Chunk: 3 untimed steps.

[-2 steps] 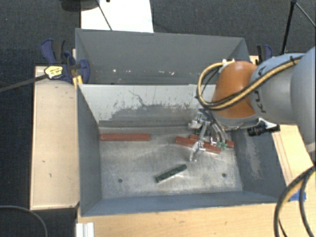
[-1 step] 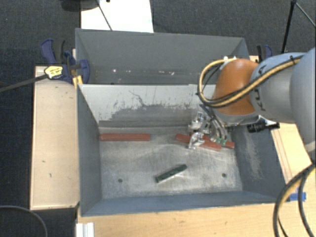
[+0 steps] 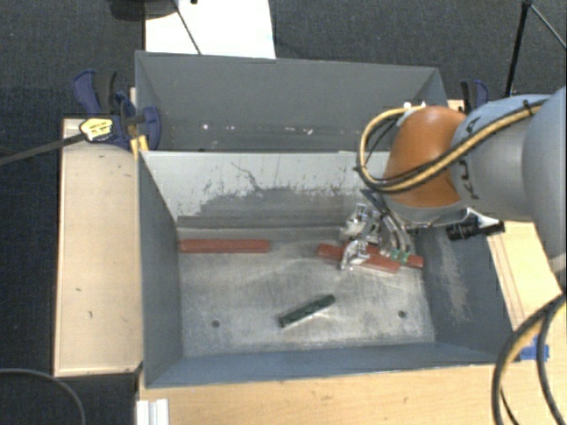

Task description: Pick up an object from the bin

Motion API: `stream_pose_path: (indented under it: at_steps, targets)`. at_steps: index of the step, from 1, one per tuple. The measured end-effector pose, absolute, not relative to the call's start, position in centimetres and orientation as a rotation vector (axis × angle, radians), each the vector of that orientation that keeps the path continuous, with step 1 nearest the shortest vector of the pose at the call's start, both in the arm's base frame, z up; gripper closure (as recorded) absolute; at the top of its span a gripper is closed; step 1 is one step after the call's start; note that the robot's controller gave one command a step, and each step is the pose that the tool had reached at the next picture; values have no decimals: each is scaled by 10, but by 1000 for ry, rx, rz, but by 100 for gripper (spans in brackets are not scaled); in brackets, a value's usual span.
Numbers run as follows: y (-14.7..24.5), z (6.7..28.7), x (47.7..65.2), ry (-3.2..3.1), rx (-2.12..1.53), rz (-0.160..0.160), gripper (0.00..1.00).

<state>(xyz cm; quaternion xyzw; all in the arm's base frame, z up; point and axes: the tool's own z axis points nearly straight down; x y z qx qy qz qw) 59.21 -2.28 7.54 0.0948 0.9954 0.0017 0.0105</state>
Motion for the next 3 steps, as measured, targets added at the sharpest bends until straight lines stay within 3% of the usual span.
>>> stream_pose_path:
  at_steps: [2, 3]
  targets:
    - [-22, 83, 590, 3126, 290, 2, 100]
    - [-23, 103, 588, 3135, 290, 1, 100]
